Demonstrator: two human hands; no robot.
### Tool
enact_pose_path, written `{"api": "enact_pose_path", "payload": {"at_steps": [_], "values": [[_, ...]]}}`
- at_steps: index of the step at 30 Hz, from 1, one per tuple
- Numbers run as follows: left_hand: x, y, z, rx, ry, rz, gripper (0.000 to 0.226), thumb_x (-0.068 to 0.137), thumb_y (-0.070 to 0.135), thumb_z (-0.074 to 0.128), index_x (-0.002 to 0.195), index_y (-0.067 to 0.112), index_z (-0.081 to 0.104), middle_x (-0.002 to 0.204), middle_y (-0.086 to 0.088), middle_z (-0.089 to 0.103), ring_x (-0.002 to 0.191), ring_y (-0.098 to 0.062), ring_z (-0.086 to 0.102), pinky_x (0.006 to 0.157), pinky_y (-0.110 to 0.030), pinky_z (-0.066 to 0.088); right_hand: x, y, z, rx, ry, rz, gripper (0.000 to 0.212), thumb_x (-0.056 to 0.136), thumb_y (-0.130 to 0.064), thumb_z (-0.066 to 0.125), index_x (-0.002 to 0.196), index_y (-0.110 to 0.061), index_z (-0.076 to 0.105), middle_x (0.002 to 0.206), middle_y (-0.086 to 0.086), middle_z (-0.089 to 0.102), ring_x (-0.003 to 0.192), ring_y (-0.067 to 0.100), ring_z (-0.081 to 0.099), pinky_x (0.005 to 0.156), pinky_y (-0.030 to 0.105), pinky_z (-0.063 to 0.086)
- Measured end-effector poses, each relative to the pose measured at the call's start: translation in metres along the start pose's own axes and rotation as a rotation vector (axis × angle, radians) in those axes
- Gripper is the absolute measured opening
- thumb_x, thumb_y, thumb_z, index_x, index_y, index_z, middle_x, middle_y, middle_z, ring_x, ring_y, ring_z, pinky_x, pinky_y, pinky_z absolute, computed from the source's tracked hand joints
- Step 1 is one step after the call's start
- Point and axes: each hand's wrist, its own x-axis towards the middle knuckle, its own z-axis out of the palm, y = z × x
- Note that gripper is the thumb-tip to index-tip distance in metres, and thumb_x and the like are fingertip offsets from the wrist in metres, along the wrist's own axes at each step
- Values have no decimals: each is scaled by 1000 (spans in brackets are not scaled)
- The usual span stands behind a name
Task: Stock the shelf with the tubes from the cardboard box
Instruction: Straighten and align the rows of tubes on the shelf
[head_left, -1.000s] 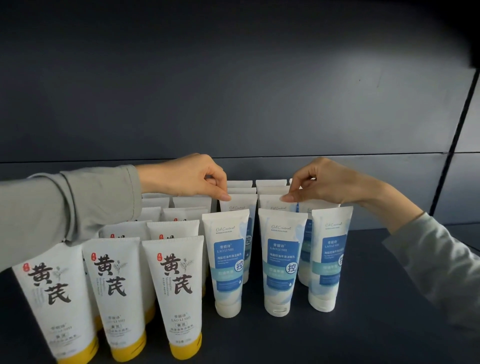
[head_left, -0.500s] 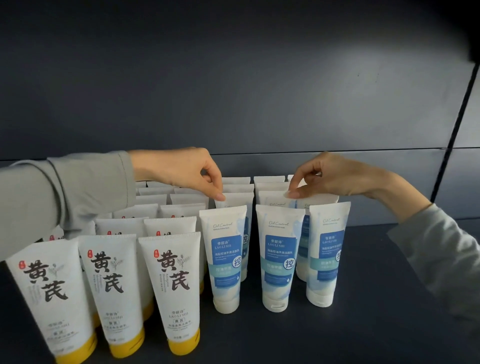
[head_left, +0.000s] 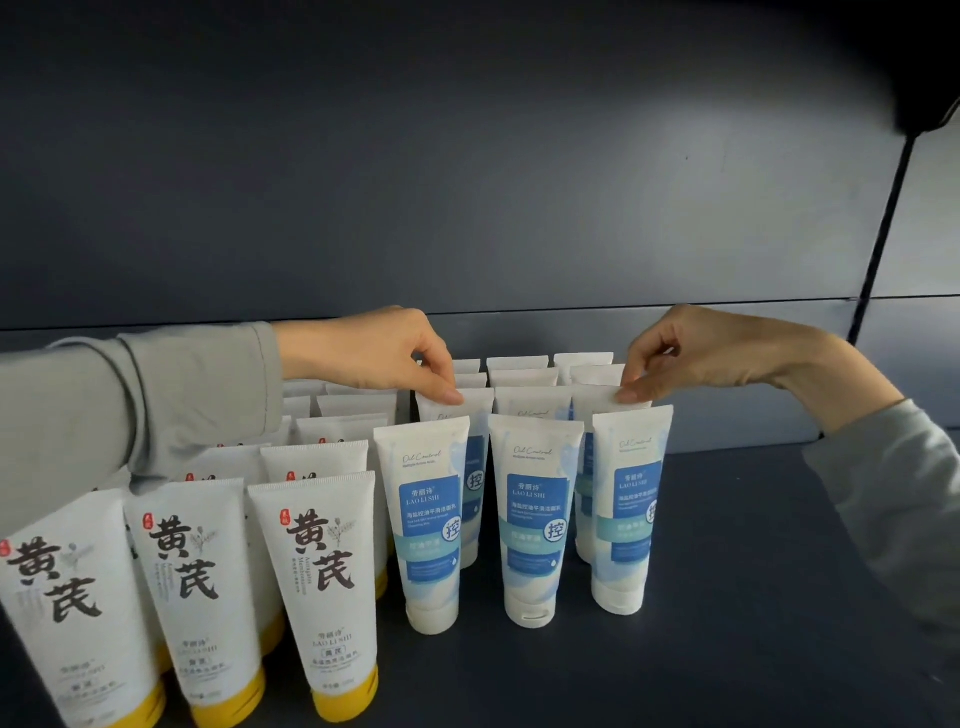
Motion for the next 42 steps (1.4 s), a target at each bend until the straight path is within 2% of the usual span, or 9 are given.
{"api": "enact_pose_path", "payload": {"at_steps": [9, 16, 18, 23, 28, 33, 35, 38, 42], "values": [[3, 3, 4, -12, 34, 15, 10, 78, 36, 68, 68, 33, 69, 60, 27, 61, 62, 7, 53, 58, -4, 37, 2, 10, -2, 43, 61, 6, 37, 56, -54, 74, 68, -19, 72, 85, 32, 58, 72, 22, 45, 72, 34, 36], [4, 3, 6, -18, 43, 19, 13, 79, 34, 68, 72, 24, 73, 55, 25, 58, 58, 5, 51, 56, -5, 35, 2, 21, -5, 88, 79, 60, 16, 67, -34, 79, 67, -18, 74, 79, 8, 73, 69, 6, 59, 78, 21, 46], [3, 3, 5, -16, 33, 16, 16, 79, 35, 68, 75, 20, 74, 52, 23, 55, 55, 3, 50, 55, -6, 35, 2, 20, -4, 97, 78, 65, 18, 62, -39, 78, 65, -21, 74, 76, 3, 73, 68, 3, 60, 74, 15, 47], [-1, 4, 6, -33, 46, 13, 16, 78, 34, 69, 76, 19, 75, 47, 21, 52, 51, 2, 47, 53, -8, 34, 3, 15, 0, 117, 103, 25, 29, 52, -50, 77, 66, -24, 74, 85, 14, 71, 76, 14, 60, 83, 24, 48], [-7, 3, 3, -80, 55, 10, 32, 65, 55, 64, 77, 27, 75, 56, -8, 43, 55, -16, 35, 57, -27, 30, 3, 15, 0, 111, 81, 27, 39, 48, -57, 76, 70, -25, 75, 88, 10, 72, 82, 16, 63, 93, 32, 48], [-26, 5, -8, -142, 129, 57, 32, 65, 58, 63, 82, 34, 74, 67, -28, 49, 57, -21, 34, 54, -18, 33, 2, 15, -1, 95, 51, 67, 36, 50, -56, 74, 74, -30, 76, 88, -5, 74, 84, 5, 65, 90, 24, 48], [-35, 5, -11, -173, 112, 75, 33, 67, 62, 63, 82, 36, 74, 64, -20, 52, 56, -17, 37, 55, -17, 35, 1, 13, -3, 94, 62, 58, 34, 52, -54, 73, 77, -31, 76, 90, -12, 74, 85, -1, 65, 85, 19, 46], [-46, 6, -10, -162, 46, 83, 40, 64, 69, 61, 81, 34, 75, 54, 12, 51, 51, -4, 39, 50, -10, 31, 0, 7, -6, 89, 127, 31, 35, 56, -53, 71, 80, -28, 77, 90, -12, 74, 87, -1, 65, 81, 17, 44], [-54, 8, -7, -104, -40, 40, 37, 62, 72, 61, 76, 40, 74, 56, 15, 48, 54, -4, 39, 51, -18, 32, -3, -14, -2, 66, 189, -75, 26, 65, -53, 70, 78, -31, 76, 87, 1, 74, 88, 16, 66, 84, 38, 49]]}}
